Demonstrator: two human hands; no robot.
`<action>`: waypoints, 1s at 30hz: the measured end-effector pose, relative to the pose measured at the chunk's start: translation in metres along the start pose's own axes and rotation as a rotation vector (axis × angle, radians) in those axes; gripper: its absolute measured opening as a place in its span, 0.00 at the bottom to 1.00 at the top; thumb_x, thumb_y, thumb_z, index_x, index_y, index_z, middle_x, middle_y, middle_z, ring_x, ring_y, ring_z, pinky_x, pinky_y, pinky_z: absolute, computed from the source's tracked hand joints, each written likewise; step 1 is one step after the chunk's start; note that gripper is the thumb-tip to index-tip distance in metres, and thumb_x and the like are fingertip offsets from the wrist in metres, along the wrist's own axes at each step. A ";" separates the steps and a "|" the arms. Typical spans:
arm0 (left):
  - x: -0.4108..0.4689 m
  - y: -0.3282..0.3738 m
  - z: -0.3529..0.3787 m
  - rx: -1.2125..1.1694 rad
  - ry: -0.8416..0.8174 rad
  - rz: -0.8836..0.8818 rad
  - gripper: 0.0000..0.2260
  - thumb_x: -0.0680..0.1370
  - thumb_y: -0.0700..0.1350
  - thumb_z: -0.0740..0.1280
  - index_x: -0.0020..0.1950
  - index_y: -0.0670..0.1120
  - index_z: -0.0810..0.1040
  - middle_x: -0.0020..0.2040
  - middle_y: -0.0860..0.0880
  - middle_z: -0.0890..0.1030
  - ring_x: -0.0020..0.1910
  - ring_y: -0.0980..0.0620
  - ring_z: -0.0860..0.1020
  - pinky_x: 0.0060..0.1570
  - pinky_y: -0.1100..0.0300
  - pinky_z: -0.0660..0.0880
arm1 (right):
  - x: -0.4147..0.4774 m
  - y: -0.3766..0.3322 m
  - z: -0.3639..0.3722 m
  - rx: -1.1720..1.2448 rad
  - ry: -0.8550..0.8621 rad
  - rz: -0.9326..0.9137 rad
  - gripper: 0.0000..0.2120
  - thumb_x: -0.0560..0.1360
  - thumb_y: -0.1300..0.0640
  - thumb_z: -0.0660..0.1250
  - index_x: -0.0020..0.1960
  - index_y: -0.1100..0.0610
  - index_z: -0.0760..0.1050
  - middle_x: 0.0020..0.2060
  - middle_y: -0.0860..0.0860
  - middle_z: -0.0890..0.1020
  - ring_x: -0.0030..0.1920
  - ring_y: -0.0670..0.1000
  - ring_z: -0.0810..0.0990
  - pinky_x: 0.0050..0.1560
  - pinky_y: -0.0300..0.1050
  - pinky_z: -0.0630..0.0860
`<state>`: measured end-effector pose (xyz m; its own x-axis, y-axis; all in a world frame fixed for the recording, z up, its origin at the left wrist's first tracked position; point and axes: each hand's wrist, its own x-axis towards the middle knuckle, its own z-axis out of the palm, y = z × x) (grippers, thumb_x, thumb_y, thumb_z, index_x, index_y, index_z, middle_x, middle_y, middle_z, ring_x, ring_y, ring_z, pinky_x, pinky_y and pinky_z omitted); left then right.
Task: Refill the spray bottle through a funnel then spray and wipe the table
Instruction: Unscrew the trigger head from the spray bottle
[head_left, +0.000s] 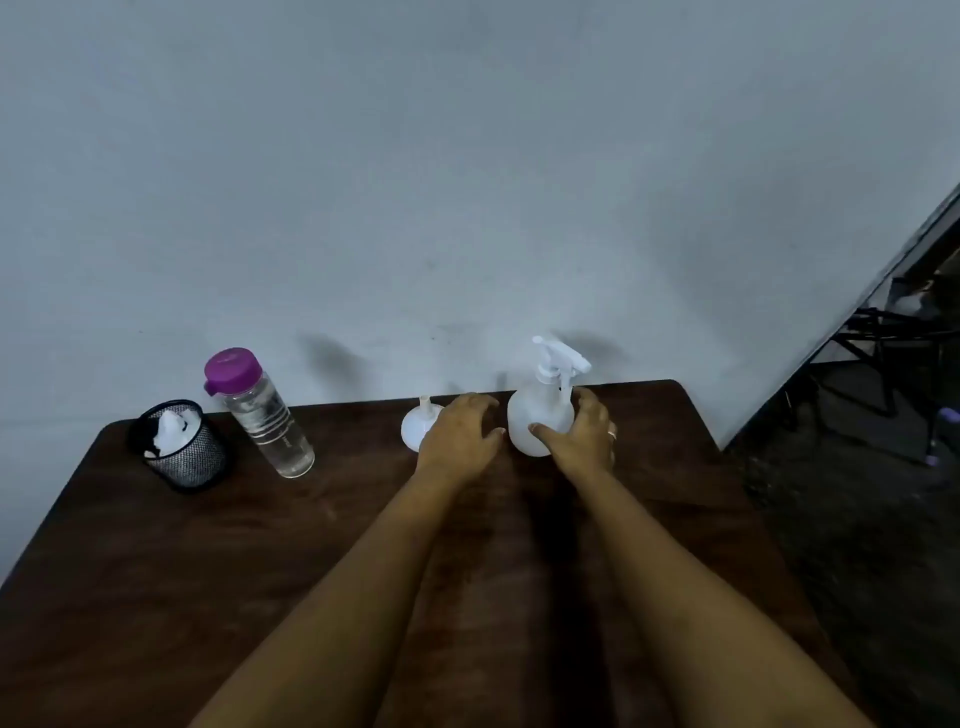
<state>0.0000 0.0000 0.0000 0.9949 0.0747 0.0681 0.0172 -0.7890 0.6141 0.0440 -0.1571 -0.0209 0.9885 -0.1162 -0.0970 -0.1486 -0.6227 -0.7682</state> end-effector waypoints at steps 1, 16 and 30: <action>0.002 -0.001 0.001 -0.002 -0.008 -0.008 0.19 0.76 0.47 0.65 0.66 0.45 0.72 0.66 0.48 0.74 0.65 0.51 0.71 0.63 0.56 0.68 | 0.005 0.000 0.001 -0.004 -0.015 -0.003 0.41 0.66 0.47 0.76 0.73 0.54 0.61 0.70 0.54 0.67 0.71 0.59 0.63 0.66 0.54 0.66; -0.002 -0.013 0.022 -0.012 -0.014 0.007 0.16 0.76 0.44 0.66 0.63 0.44 0.74 0.63 0.47 0.76 0.62 0.50 0.73 0.62 0.57 0.70 | 0.020 0.013 0.021 -0.030 -0.131 -0.040 0.47 0.60 0.42 0.77 0.73 0.48 0.59 0.69 0.50 0.68 0.69 0.57 0.66 0.65 0.56 0.68; -0.005 -0.010 0.021 -0.031 -0.004 0.028 0.16 0.76 0.43 0.66 0.64 0.43 0.73 0.63 0.47 0.76 0.63 0.51 0.72 0.59 0.64 0.65 | 0.006 0.018 0.029 0.022 -0.136 -0.080 0.48 0.59 0.43 0.78 0.72 0.49 0.60 0.66 0.53 0.70 0.66 0.57 0.70 0.63 0.57 0.72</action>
<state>-0.0034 -0.0054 -0.0228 0.9954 0.0505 0.0819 -0.0133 -0.7712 0.6365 0.0481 -0.1467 -0.0531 0.9921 0.0396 -0.1189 -0.0705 -0.6083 -0.7906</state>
